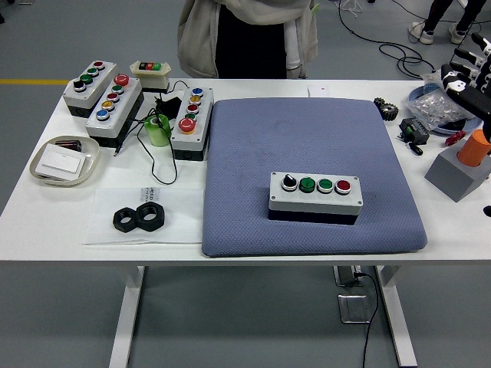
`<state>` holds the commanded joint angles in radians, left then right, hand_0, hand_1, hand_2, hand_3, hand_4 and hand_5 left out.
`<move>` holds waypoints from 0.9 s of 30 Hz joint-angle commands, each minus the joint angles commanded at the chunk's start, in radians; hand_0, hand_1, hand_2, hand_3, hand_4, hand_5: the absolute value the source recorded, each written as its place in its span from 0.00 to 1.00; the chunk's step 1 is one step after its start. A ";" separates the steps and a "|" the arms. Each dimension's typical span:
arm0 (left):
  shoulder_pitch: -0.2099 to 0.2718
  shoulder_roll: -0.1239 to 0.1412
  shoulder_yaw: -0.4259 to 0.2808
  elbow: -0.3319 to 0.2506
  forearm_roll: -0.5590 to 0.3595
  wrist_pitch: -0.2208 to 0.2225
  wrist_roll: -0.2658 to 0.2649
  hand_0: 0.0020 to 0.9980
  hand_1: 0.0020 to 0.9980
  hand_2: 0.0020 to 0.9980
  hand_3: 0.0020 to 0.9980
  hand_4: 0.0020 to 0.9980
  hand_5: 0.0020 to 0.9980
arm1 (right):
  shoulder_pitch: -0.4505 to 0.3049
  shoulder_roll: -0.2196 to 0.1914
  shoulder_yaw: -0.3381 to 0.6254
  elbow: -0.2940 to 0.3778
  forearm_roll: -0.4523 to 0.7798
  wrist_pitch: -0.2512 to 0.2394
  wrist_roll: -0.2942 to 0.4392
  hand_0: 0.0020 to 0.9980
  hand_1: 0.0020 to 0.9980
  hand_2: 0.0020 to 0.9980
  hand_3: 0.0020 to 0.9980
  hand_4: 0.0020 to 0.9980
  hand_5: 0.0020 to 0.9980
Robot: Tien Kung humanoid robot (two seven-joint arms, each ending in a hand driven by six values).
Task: Pick up the button,place it on the desk,press the button,press the button
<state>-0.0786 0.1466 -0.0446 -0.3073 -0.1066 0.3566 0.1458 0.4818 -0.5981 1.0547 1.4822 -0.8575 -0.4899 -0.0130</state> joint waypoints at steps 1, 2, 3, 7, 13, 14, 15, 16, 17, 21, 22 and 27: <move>0.001 0.000 -0.002 0.000 0.002 0.000 0.000 0.79 0.84 0.92 0.85 0.61 1.00 | -0.004 -0.001 0.000 -0.013 0.002 0.007 0.001 0.93 0.86 0.90 0.96 0.64 0.16; 0.001 0.000 -0.002 0.000 0.002 0.000 0.000 0.79 0.84 0.92 0.85 0.61 1.00 | -0.005 -0.001 0.000 -0.016 0.003 0.009 0.001 0.93 0.86 0.90 0.96 0.64 0.16; 0.001 -0.001 -0.005 0.001 0.005 -0.001 0.001 0.79 0.84 0.92 0.84 0.61 1.00 | -0.010 0.001 0.001 -0.030 0.013 0.012 0.006 0.94 0.87 0.92 0.97 0.70 0.19; 0.003 -0.003 -0.012 0.003 0.012 -0.002 0.003 0.79 0.84 0.92 0.84 0.61 1.00 | -0.022 0.006 0.011 -0.065 0.037 0.016 0.020 0.94 0.87 0.92 0.97 0.70 0.19; 0.005 -0.004 -0.018 0.006 0.017 -0.004 0.004 0.79 0.84 0.92 0.84 0.61 1.00 | -0.034 0.009 0.033 -0.087 0.115 0.028 0.035 0.95 0.87 0.92 0.96 0.68 0.20; 0.005 -0.004 -0.018 0.006 0.017 -0.004 0.004 0.79 0.84 0.92 0.84 0.61 1.00 | -0.035 0.010 0.034 -0.089 0.122 0.028 0.036 0.95 0.87 0.92 0.96 0.68 0.20; 0.006 -0.004 -0.017 0.006 0.019 -0.004 0.004 0.79 0.84 0.92 0.84 0.61 1.00 | -0.036 0.011 0.037 -0.092 0.139 0.031 0.037 0.95 0.86 0.91 0.94 0.67 0.21; 0.007 -0.004 -0.016 0.005 0.019 -0.004 0.003 0.79 0.84 0.92 0.84 0.61 1.00 | -0.037 0.013 0.039 -0.094 0.148 0.031 0.037 0.95 0.86 0.91 0.94 0.67 0.21; 0.007 -0.004 -0.016 0.005 0.020 -0.003 0.003 0.79 0.84 0.92 0.84 0.61 1.00 | -0.038 0.014 0.040 -0.095 0.152 0.031 0.037 0.95 0.86 0.91 0.94 0.67 0.21; 0.008 -0.003 -0.014 0.004 0.018 -0.003 0.002 0.78 0.84 0.92 0.84 0.61 1.00 | -0.038 0.015 0.036 -0.093 0.175 0.022 0.037 0.95 0.86 0.90 0.93 0.66 0.20; 0.008 -0.003 -0.015 0.005 0.020 -0.003 0.002 0.78 0.84 0.92 0.84 0.61 1.00 | -0.038 0.016 0.035 -0.092 0.176 0.020 0.037 0.95 0.86 0.90 0.93 0.66 0.20; 0.008 -0.003 -0.017 0.005 0.021 -0.004 0.002 0.79 0.84 0.92 0.84 0.61 1.00 | -0.040 0.015 0.036 -0.090 0.187 0.011 0.030 0.95 0.86 0.90 0.91 0.66 0.20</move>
<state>-0.0703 0.1433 -0.0616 -0.3019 -0.0852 0.3526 0.1478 0.4421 -0.5830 1.0903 1.3923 -0.6708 -0.4793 0.0166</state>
